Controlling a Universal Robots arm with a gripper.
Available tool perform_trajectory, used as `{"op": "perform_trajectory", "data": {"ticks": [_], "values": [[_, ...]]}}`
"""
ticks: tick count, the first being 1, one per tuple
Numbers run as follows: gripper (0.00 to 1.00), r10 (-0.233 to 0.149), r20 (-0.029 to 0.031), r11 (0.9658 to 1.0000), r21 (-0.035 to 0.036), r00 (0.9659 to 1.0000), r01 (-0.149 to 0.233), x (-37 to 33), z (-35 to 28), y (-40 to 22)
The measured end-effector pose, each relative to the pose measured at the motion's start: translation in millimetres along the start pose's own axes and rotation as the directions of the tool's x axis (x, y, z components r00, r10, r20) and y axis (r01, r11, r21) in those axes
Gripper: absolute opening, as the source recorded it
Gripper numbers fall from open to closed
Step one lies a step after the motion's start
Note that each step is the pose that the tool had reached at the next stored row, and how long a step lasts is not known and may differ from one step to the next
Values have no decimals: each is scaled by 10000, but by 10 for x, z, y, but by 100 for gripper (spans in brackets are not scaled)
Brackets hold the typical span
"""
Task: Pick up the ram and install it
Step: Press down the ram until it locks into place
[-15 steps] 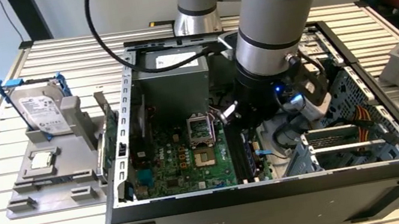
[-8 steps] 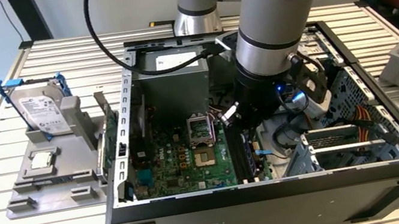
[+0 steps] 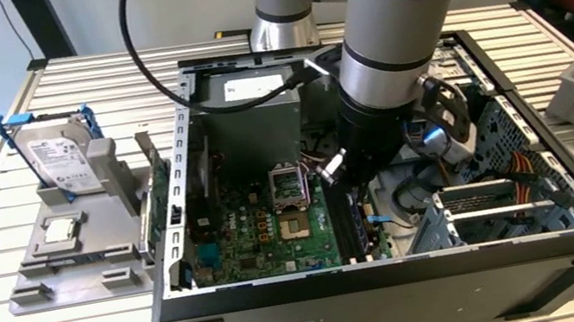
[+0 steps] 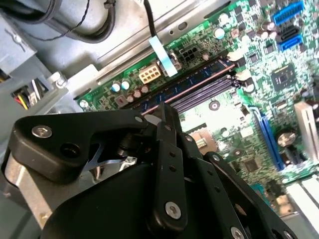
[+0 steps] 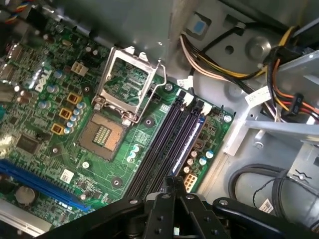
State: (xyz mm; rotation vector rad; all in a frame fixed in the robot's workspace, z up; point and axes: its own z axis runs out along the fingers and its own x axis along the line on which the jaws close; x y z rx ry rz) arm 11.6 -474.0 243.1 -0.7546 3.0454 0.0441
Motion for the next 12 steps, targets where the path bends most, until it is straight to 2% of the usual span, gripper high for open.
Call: {"op": "perform_trajectory", "data": {"ticks": [3, 7, 12], "values": [[0, -480, -13, 9988, -5, 9988, 480, 0, 0, 0], [0, -1027, -27, 9947, -12, 9947, 1027, 0, 0, 0], [0, -1377, -35, 9905, -17, 9905, 1377, 0, 0, 0]]}}
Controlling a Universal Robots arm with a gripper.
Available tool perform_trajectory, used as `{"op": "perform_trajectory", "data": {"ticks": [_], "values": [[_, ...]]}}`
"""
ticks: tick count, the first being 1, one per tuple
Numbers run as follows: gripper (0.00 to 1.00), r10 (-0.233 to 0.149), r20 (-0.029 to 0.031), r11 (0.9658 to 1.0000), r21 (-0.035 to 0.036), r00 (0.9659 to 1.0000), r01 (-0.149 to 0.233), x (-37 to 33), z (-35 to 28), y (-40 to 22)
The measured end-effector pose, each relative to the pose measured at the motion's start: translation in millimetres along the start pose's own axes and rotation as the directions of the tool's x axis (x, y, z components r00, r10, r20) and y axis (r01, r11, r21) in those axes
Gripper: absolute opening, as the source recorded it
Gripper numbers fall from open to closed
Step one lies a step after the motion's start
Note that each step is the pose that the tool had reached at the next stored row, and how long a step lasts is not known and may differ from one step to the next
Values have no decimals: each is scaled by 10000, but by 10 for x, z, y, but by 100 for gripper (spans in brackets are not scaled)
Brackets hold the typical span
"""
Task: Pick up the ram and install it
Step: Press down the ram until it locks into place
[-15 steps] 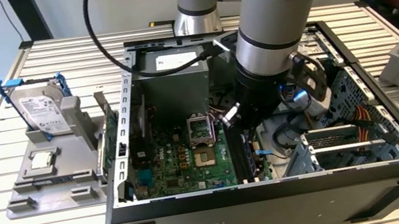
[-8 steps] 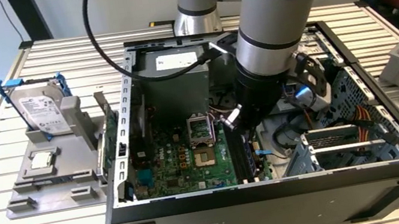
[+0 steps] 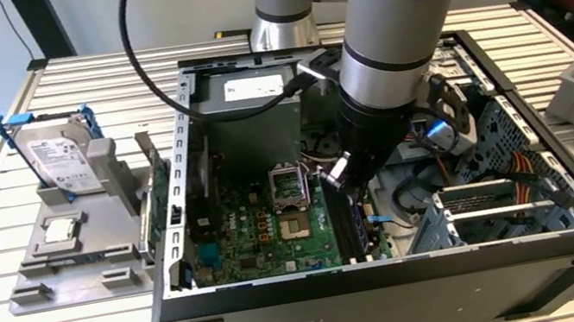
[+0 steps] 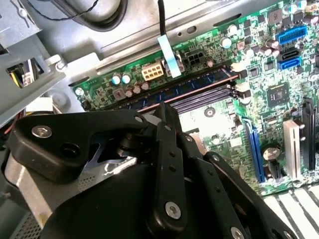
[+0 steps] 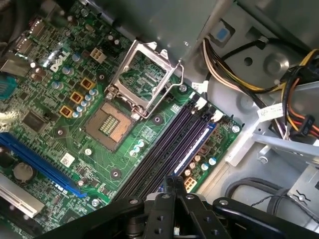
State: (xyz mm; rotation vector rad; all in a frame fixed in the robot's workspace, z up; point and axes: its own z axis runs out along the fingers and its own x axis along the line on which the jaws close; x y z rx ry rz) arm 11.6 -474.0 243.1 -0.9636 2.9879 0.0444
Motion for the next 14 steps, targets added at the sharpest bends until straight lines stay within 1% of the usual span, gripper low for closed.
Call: {"op": "perform_trajectory", "data": {"ticks": [6, 9, 11, 14], "values": [[0, -185, 5, 9998, -16, 9998, 185, 0, 0, 0], [0, -293, 23, 9996, -46, 9996, 293, 0, -1, 0], [0, -432, 37, 9990, -68, 9991, 432, 0, 1, 0], [0, -760, 55, 9971, -106, 9971, 760, -2, 0, -1]]}}
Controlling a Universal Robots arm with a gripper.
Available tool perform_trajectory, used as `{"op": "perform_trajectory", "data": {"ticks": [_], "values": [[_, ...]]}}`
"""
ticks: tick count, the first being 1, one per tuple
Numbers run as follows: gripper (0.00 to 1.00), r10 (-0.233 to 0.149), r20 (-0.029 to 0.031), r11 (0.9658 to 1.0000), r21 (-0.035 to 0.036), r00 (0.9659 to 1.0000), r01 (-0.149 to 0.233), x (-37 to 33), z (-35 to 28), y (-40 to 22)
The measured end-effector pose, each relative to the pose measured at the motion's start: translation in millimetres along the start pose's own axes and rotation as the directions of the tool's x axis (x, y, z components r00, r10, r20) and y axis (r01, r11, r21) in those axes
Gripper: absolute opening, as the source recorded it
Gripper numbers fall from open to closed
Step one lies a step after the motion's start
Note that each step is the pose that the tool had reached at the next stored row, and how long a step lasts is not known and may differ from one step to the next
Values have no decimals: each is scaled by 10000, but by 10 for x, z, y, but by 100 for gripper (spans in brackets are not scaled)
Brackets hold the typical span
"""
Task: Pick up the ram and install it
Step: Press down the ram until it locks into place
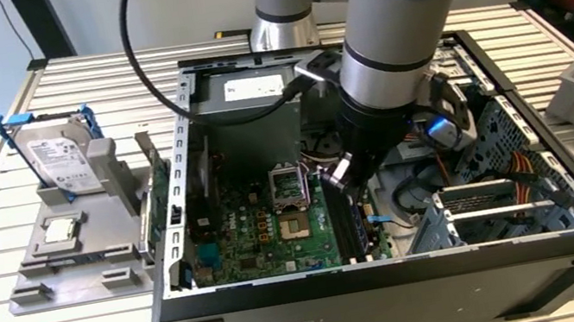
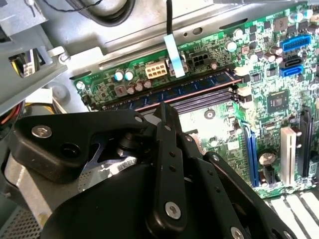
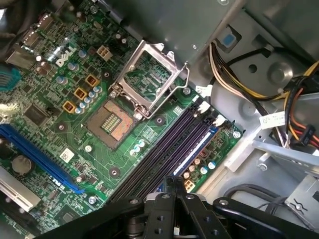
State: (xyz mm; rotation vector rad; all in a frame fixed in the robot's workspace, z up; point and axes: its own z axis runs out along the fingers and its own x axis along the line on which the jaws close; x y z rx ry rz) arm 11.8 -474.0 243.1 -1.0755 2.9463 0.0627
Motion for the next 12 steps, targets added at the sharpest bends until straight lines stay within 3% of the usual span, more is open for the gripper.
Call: {"op": "perform_trajectory", "data": {"ticks": [5, 12], "values": [[0, -661, 13, 9978, -52, 9978, 661, -2, 0, -1], [0, -1532, -17, 9882, -72, 9882, 1532, -22, 0, -19]]}}
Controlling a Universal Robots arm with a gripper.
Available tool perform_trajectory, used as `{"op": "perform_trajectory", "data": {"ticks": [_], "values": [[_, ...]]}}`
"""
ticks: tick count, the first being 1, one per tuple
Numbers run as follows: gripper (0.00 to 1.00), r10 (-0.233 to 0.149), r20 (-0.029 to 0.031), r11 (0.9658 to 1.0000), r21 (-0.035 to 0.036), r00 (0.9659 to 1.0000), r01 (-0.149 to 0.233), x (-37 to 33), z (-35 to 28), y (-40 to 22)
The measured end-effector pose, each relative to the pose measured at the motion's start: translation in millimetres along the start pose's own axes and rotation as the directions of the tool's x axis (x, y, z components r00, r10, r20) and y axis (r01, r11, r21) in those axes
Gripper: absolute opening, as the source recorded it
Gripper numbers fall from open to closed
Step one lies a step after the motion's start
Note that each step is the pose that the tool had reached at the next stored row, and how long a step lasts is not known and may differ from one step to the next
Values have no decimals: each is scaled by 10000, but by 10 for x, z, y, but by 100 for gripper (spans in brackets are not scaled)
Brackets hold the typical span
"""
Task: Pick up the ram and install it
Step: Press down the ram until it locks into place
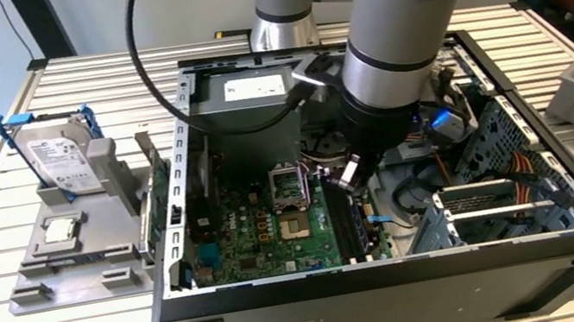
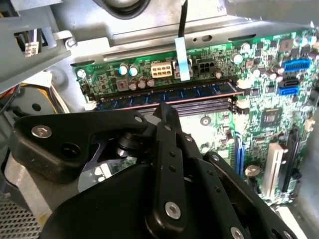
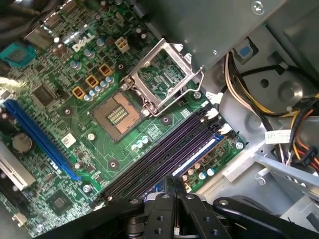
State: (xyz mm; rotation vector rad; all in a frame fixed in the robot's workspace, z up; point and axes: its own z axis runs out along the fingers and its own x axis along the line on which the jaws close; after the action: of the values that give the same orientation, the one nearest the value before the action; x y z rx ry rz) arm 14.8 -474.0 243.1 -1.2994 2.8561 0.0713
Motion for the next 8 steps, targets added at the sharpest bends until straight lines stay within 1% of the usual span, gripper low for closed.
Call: {"op": "perform_trajectory", "data": {"ticks": [2, 4, 6, 8], "values": [[0, -239, -9, 9997, -6, 9997, 239, -5, 0, -5], [0, -555, -21, 9985, -14, 9985, 555, -5, 0, -6], [0, -900, -34, 9959, -22, 9959, 900, -5, 0, -6], [0, -1262, -47, 9920, -32, 9920, 1262, -5, 0, -6]]}}
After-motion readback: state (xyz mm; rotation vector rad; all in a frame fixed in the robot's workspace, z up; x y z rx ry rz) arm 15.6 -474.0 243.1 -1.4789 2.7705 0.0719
